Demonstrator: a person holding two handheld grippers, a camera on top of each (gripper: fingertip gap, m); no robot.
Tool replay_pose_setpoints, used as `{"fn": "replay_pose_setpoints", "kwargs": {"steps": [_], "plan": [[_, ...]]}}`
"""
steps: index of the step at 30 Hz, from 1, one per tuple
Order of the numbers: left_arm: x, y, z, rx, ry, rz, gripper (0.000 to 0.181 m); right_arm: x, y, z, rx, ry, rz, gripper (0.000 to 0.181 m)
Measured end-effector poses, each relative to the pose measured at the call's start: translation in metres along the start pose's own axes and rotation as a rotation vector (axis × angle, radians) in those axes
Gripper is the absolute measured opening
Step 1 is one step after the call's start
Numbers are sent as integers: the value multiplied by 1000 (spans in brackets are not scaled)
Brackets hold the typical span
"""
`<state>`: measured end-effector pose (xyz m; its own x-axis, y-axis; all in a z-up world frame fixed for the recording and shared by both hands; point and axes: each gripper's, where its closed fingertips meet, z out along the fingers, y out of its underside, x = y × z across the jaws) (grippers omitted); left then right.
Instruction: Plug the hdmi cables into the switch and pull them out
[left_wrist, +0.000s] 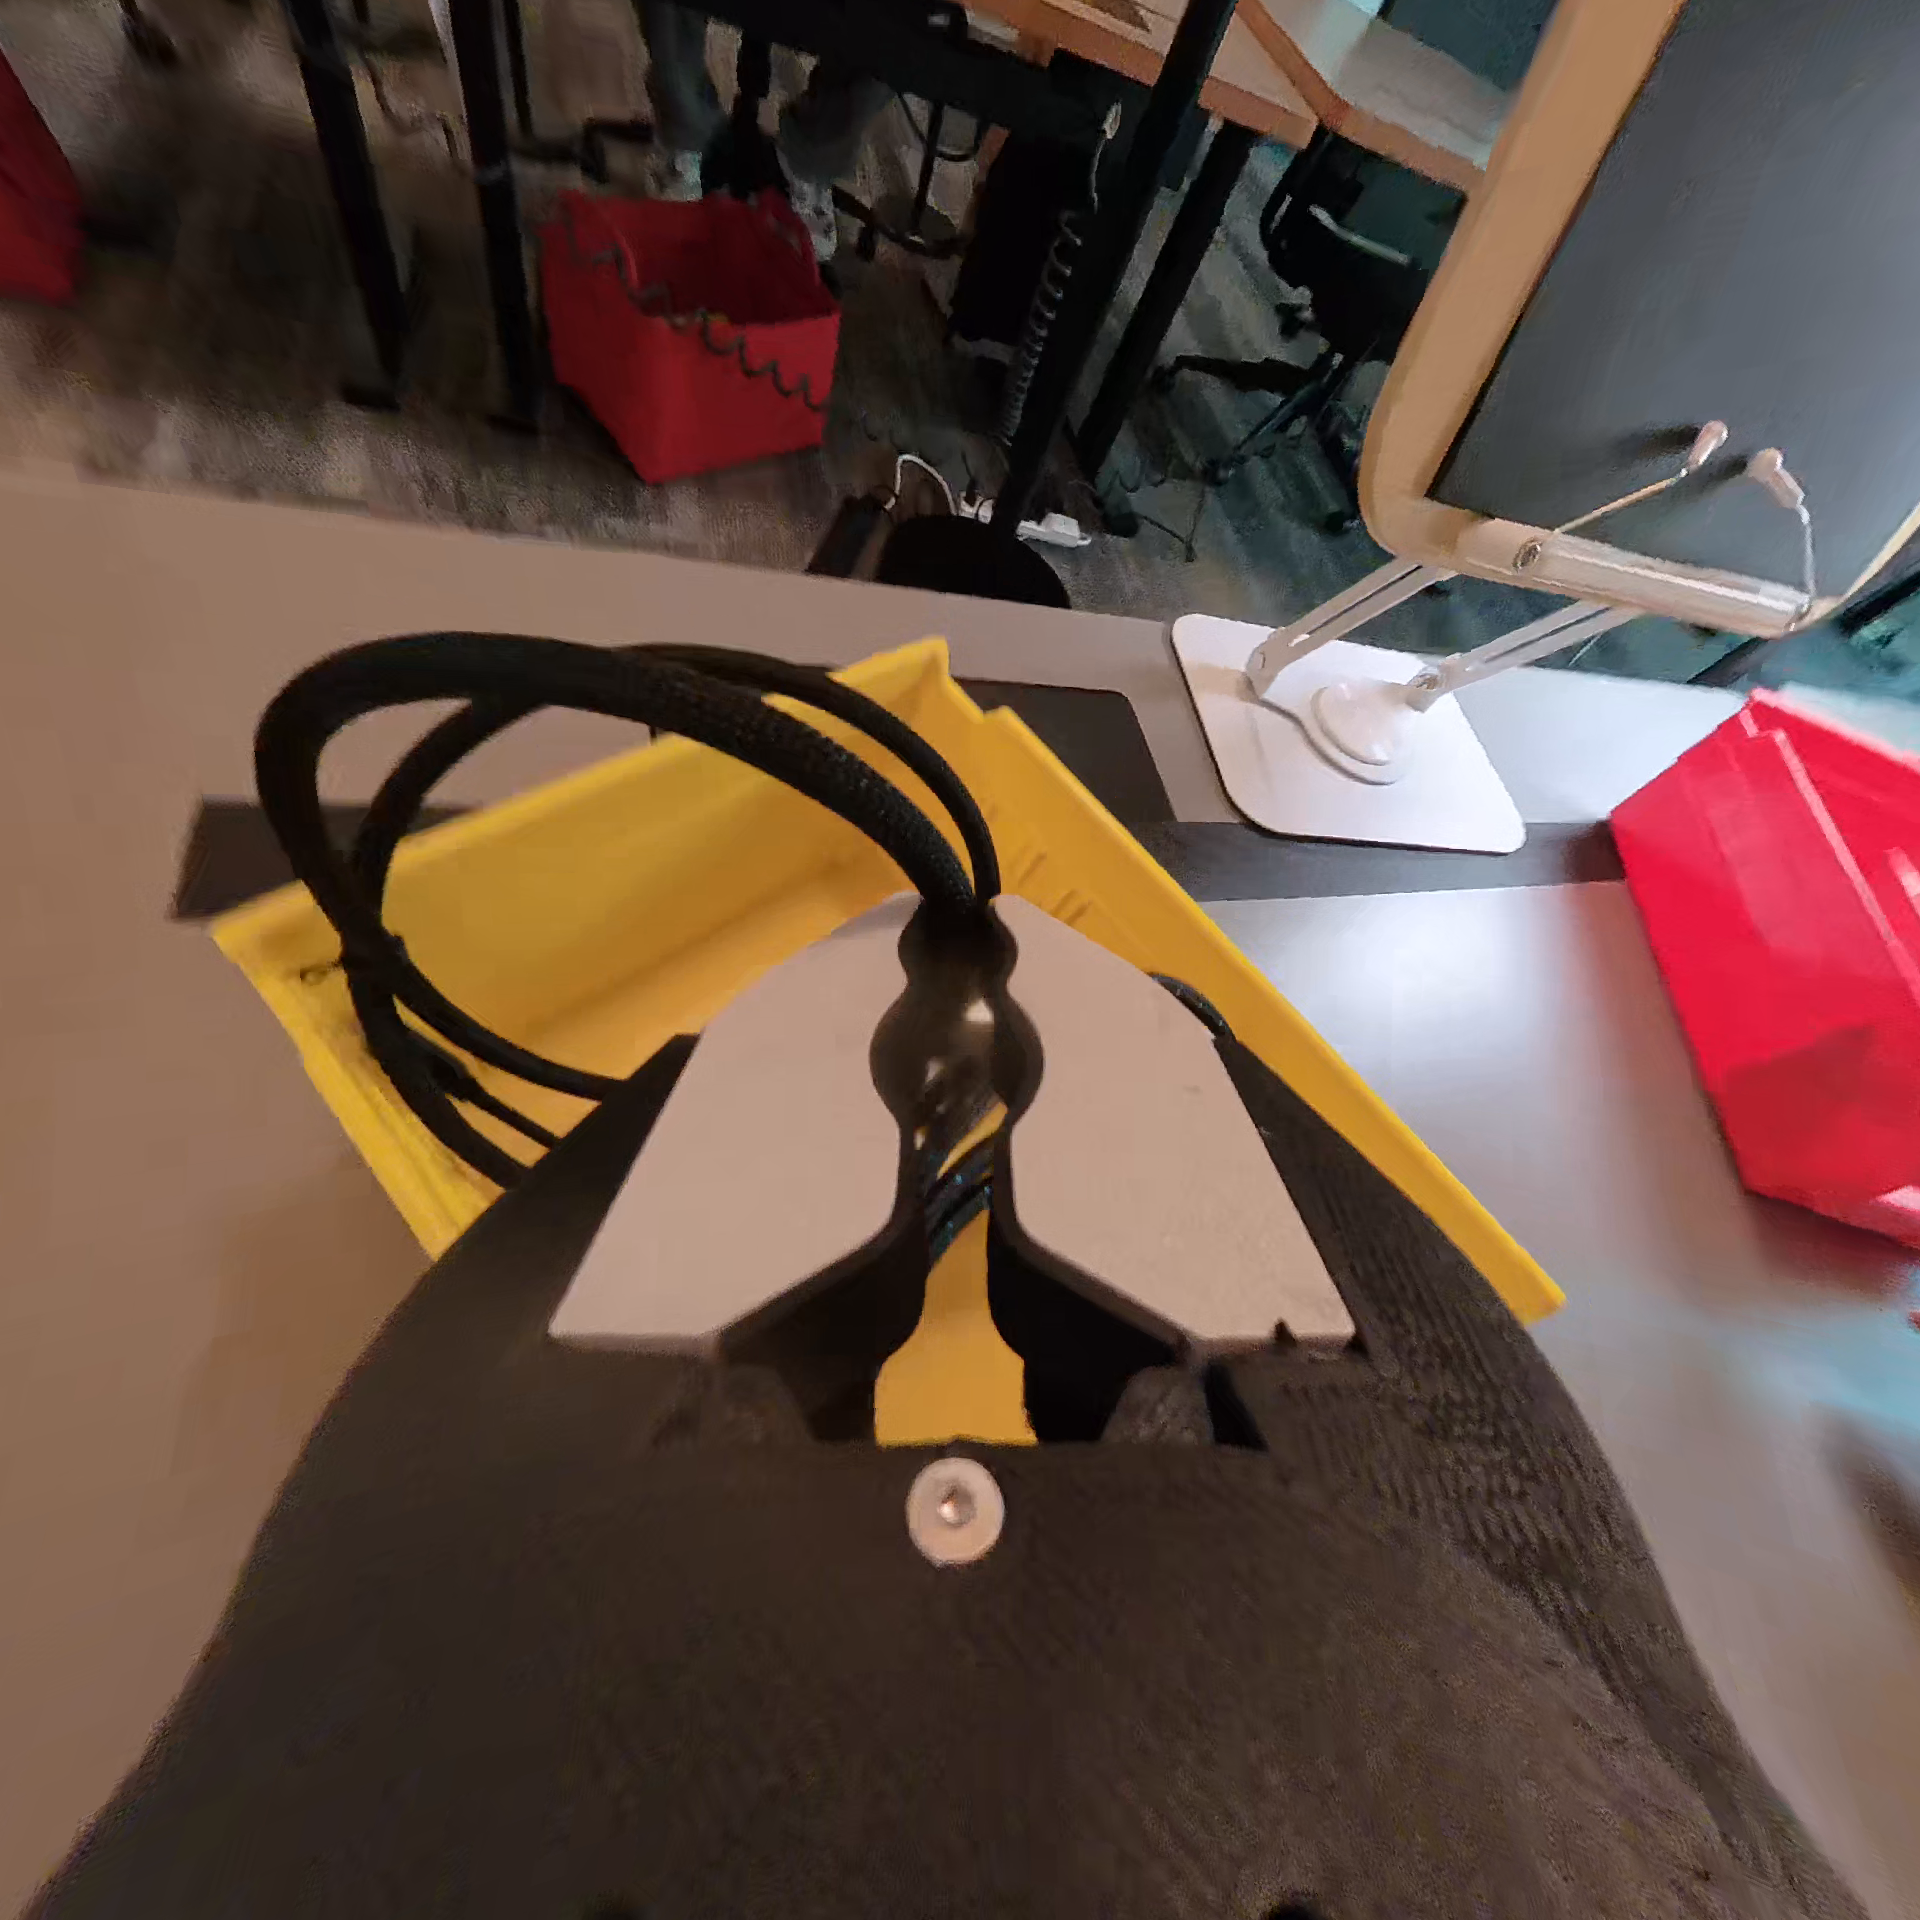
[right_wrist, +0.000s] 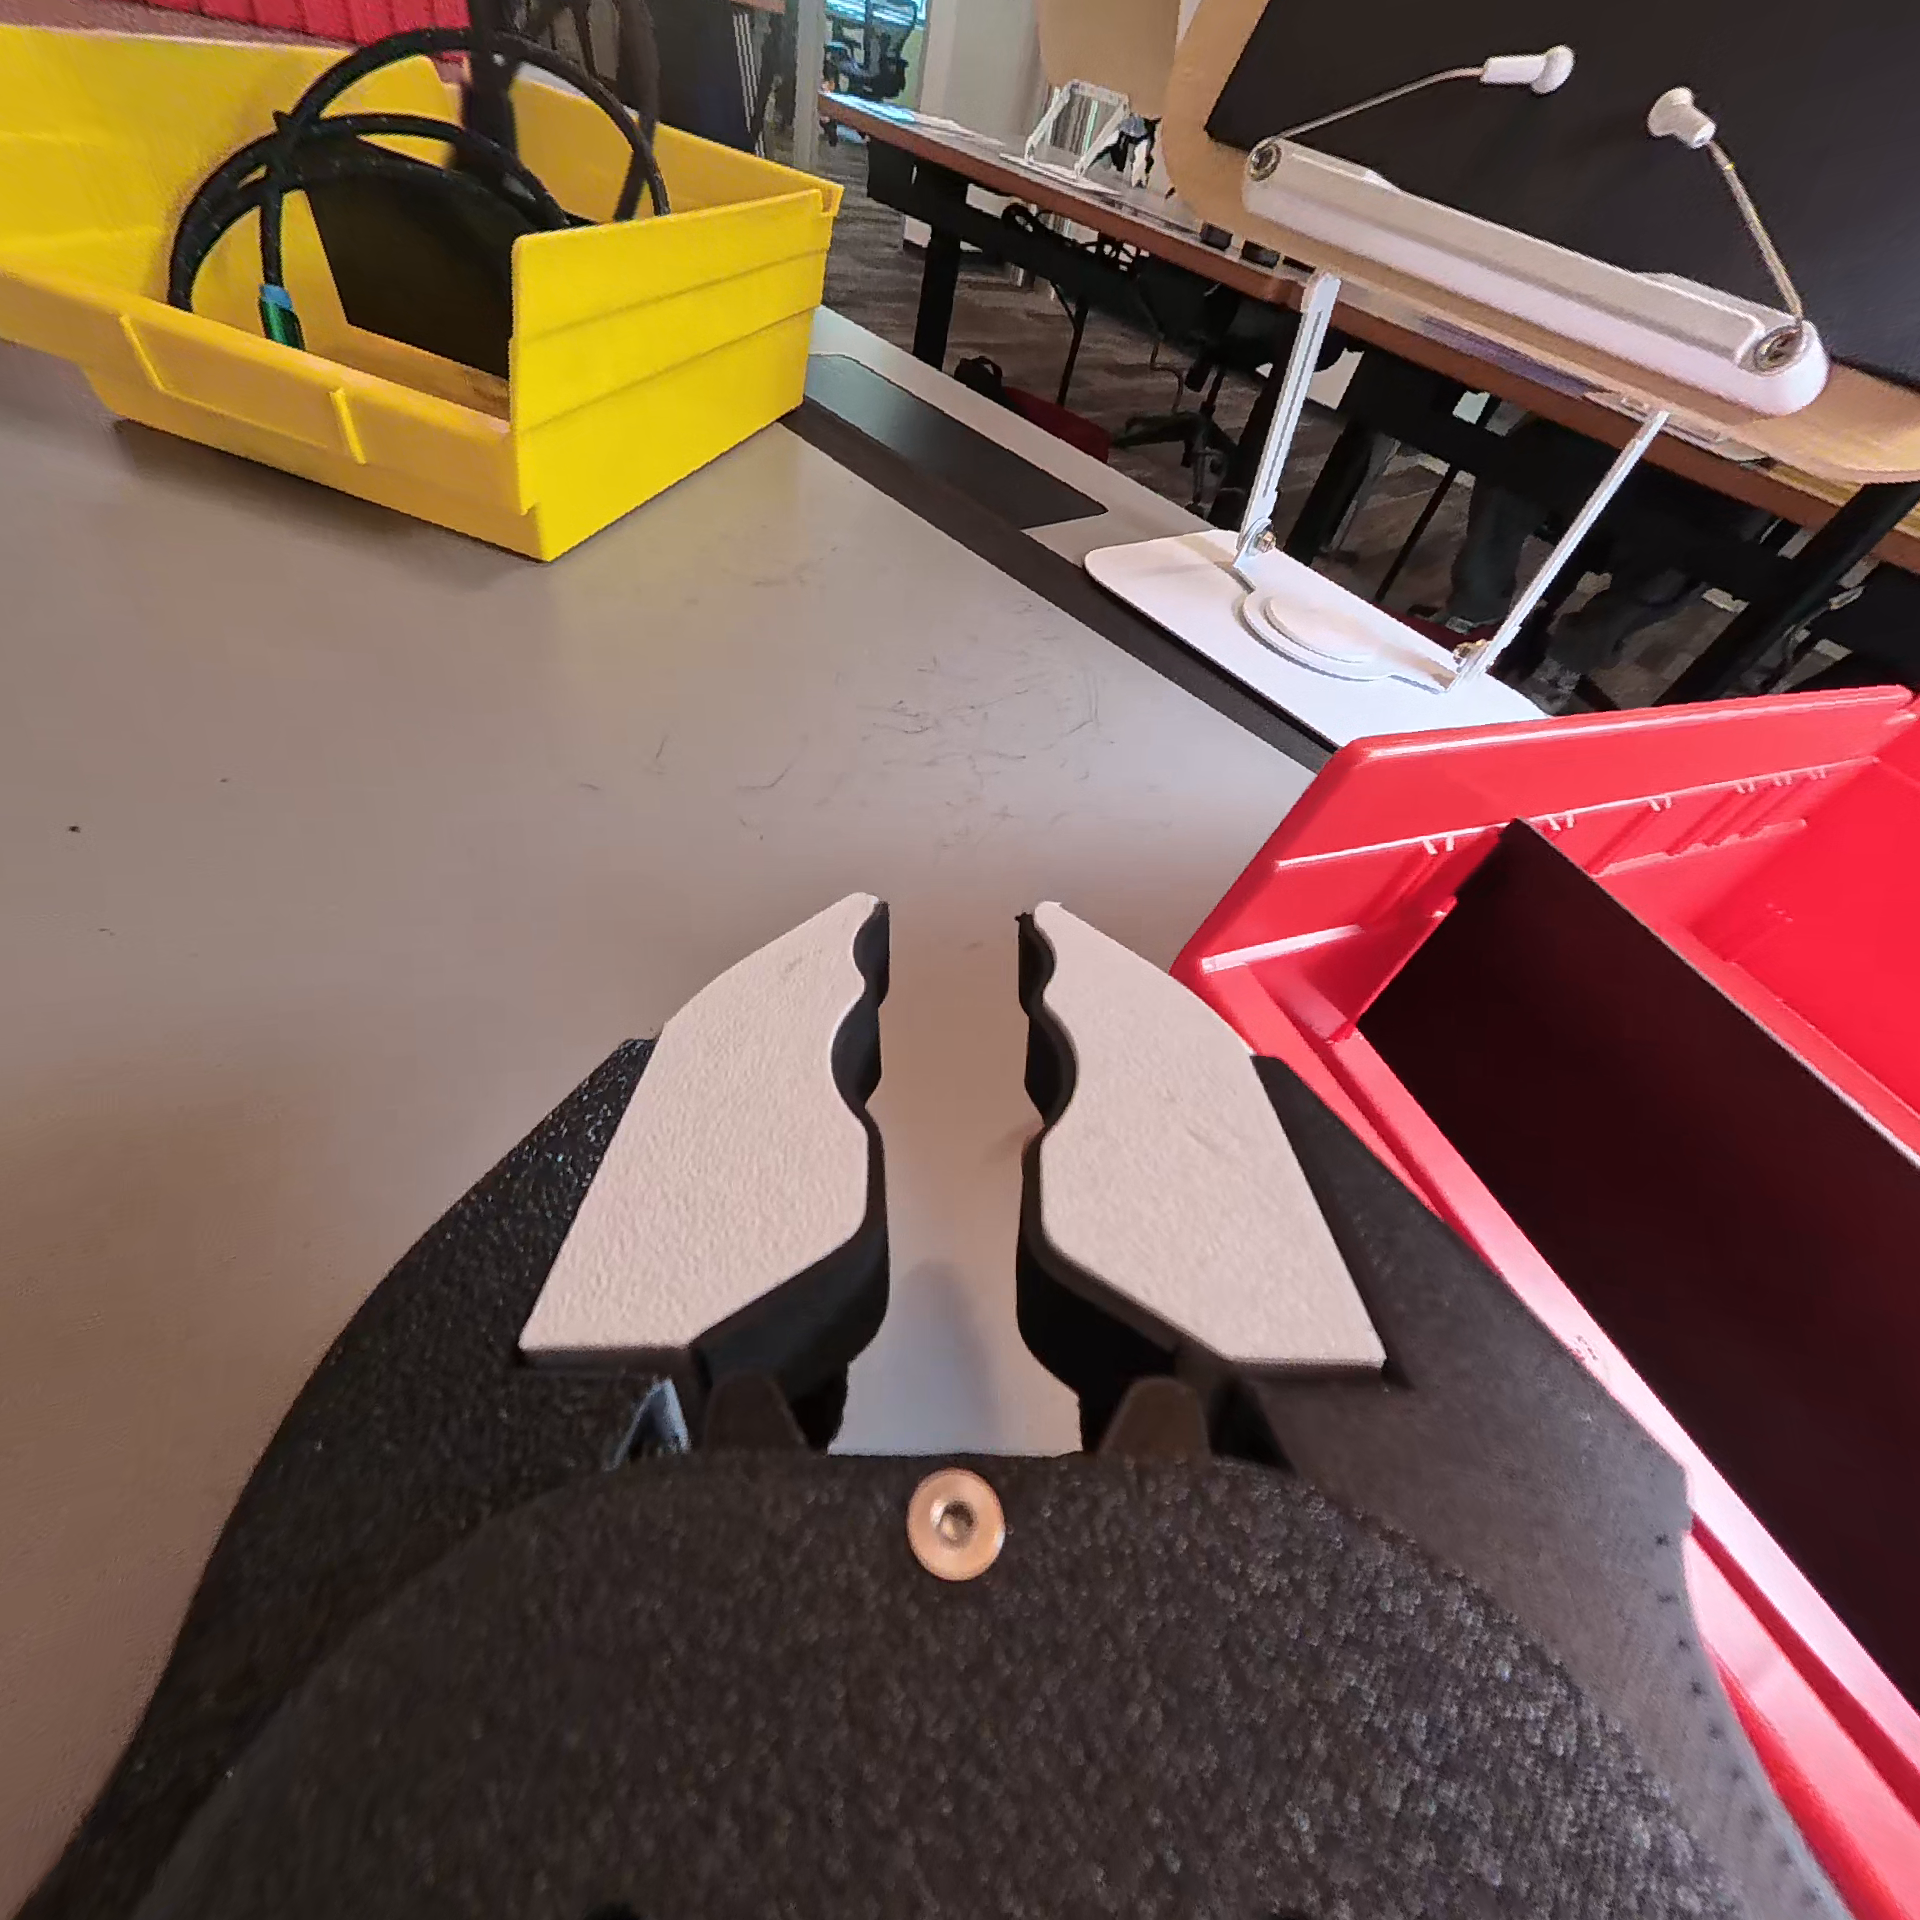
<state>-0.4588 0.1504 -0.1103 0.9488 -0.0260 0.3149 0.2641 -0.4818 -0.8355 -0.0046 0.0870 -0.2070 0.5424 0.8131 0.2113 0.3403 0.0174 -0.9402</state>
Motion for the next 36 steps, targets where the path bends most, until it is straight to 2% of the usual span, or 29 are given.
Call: {"fn": "replay_pose_setpoints", "kwargs": {"steps": [1, 6, 12, 16, 19, 23, 26, 29, 32, 34, 36], "plan": [[4, -10, -2, -3, -11, 51, 7, 0, 0, 0, -1, 1, -2, 23], [40, -81, -24, 29, -35, 240, 8, -1, -1, -1, 2, 3, -16, 21], [123, -160, -66, 101, -8, 458, 8, -2, -6, -3, 26, -6, -9, 21], [198, -189, -97, 147, 57, 606, 8, -2, -9, -4, 41, -11, 2, 21], [256, -195, -117, 161, 128, 705, 9, -2, -14, -6, 59, -10, 3, 22], [329, -179, -136, 157, 278, 784, 9, 0, -35, -12, 111, 8, -10, 24], [371, -151, -136, 124, 398, 800, 11, -5, -84, -25, 196, -6, -22, 26], [403, -108, -120, 50, 513, 791, 12, -18, -147, -47, 290, -38, -88, 26], [426, -52, -97, -34, 622, 774, 10, -30, -191, -62, 279, -109, -168, 26], [438, -15, -82, -80, 694, 748, 9, -31, -199, -63, 210, -132, -218, 27], [446, 16, -71, -118, 760, 710, 9, -27, -189, -55, 98, -161, -232, 31]]}}
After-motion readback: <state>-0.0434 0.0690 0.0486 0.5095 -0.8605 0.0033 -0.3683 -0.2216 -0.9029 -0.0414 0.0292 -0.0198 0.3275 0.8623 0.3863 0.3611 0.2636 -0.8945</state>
